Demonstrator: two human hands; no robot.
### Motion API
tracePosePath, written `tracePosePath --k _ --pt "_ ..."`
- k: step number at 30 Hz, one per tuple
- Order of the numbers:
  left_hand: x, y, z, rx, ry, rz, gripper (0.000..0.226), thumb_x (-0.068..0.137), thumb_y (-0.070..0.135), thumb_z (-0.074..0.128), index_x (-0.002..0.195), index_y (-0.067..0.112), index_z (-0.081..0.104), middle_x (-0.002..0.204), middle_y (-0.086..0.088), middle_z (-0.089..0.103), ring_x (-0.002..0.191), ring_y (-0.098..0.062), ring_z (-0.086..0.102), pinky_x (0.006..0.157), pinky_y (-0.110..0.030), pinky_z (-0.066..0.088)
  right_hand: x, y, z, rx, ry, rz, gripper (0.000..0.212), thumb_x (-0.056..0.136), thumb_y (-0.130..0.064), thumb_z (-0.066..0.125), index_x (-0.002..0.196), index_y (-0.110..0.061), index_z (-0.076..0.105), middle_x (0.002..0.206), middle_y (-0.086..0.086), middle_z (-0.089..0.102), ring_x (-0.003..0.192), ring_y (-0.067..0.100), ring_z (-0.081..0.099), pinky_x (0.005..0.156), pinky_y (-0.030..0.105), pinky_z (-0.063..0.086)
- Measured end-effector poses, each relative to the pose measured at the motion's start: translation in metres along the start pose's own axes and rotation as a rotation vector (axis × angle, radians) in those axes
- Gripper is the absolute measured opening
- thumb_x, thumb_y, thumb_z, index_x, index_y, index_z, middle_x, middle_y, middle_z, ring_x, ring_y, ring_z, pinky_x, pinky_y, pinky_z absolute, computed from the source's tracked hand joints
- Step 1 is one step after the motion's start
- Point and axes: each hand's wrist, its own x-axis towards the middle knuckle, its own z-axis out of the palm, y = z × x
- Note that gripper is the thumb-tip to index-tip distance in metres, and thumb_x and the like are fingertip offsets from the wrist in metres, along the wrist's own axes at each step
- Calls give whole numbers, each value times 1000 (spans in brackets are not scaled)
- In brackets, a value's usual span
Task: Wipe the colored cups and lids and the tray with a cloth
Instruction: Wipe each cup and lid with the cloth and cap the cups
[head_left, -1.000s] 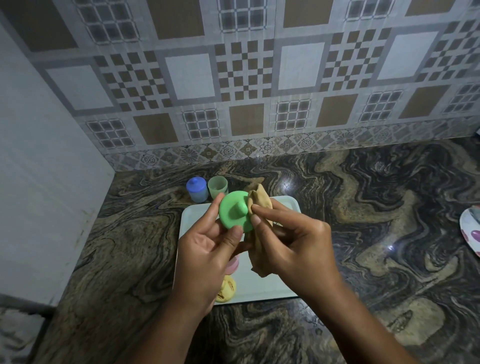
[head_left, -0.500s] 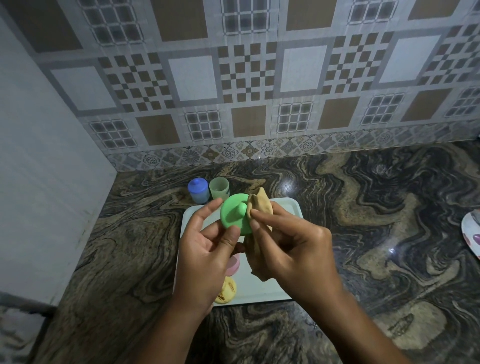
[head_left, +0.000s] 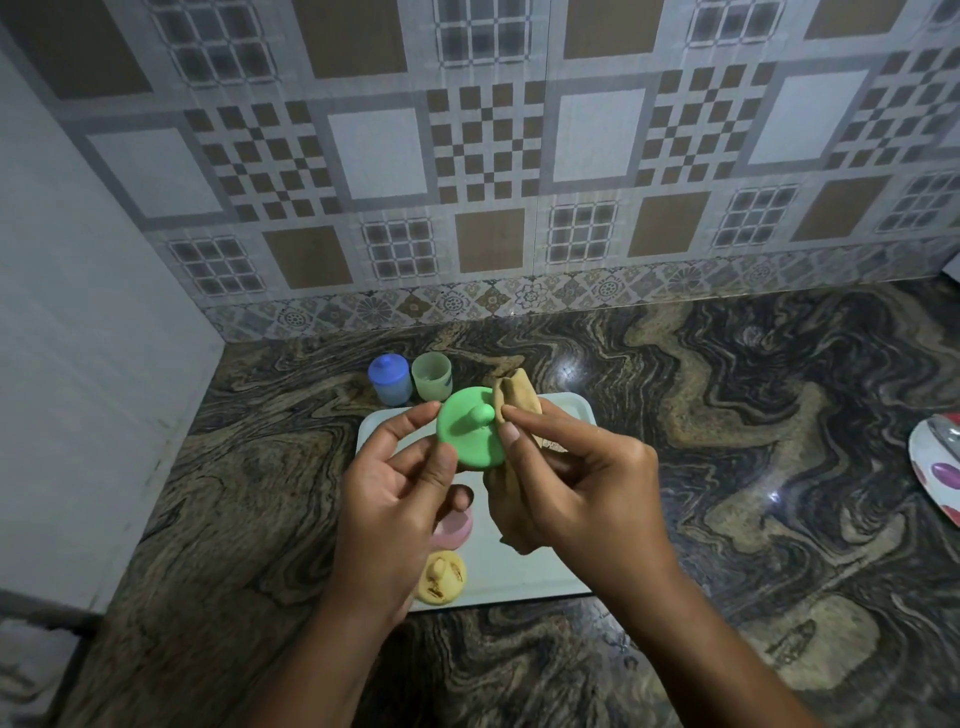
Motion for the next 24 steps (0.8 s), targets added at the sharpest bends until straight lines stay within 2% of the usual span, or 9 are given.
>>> tracePosePath --k 2,6,7,10,13,17,20,22,24 --pt "1 0 -1 -4 16 -6 38 81 19 64 119 18 63 95 -10 74 75 -18 65 59 -27 54 0 0 0 26 -19 31 15 91 -13 76 98 -26 82 74 1 79 61 16 76 56 47 60" --pt "0 -1 2 77 -20 78 46 83 15 68 128 24 59 112 -6 75 103 -18 71 76 -31 57 -2 3 3 -13 -29 -7 13 91 -18 75 101 -24 81 72 3 78 67 5 71 78 48 63" --pt "0 -1 1 80 -26 86 48 82 13 66 128 25 59 112 -5 75 101 -17 70 74 -30 57 -2 3 3 -23 -33 -20 14 90 -19 75 101 -25 81 69 6 77 64 3 67 80 46 63" --pt "1 4 0 42 -50 53 48 79 13 64 126 23 61 106 -8 76 83 -24 61 64 -27 55 0 1 2 -21 -41 -36 18 91 -13 75 99 -28 81 63 6 75 53 2 65 65 29 58" --pt "1 0 3 -13 46 9 36 82 16 64 118 21 63 94 -8 77 78 -28 59 53 -25 52 3 -1 1 -28 -26 -74 23 91 -9 75 101 -28 80 76 12 77 57 17 74 56 36 59" --pt "-1 -8 7 38 96 31 37 86 22 64 123 26 65 104 -4 77 90 -21 73 71 -36 58 3 3 2 -58 -58 -125 13 94 -14 72 102 -20 80 68 8 72 49 16 69 46 39 54" --pt "-1 -8 2 85 24 20 46 80 25 67 125 30 64 108 -2 76 88 -15 70 70 -36 57 3 4 -1 -77 -37 -90 13 91 -13 73 99 -20 81 59 5 70 47 5 64 53 31 57" --pt "0 -5 1 90 -9 12 45 80 24 67 125 26 65 105 -5 76 81 -22 65 63 -30 56 4 4 -2 -58 -26 -21 12 91 -19 73 99 -22 82 60 7 73 53 9 69 72 38 63" --pt "1 -5 4 62 51 16 37 80 25 66 116 23 68 95 -8 77 73 -24 64 57 -28 54 4 3 -1 -20 -29 48 12 91 -18 75 100 -24 82 75 2 79 69 18 78 76 46 64"
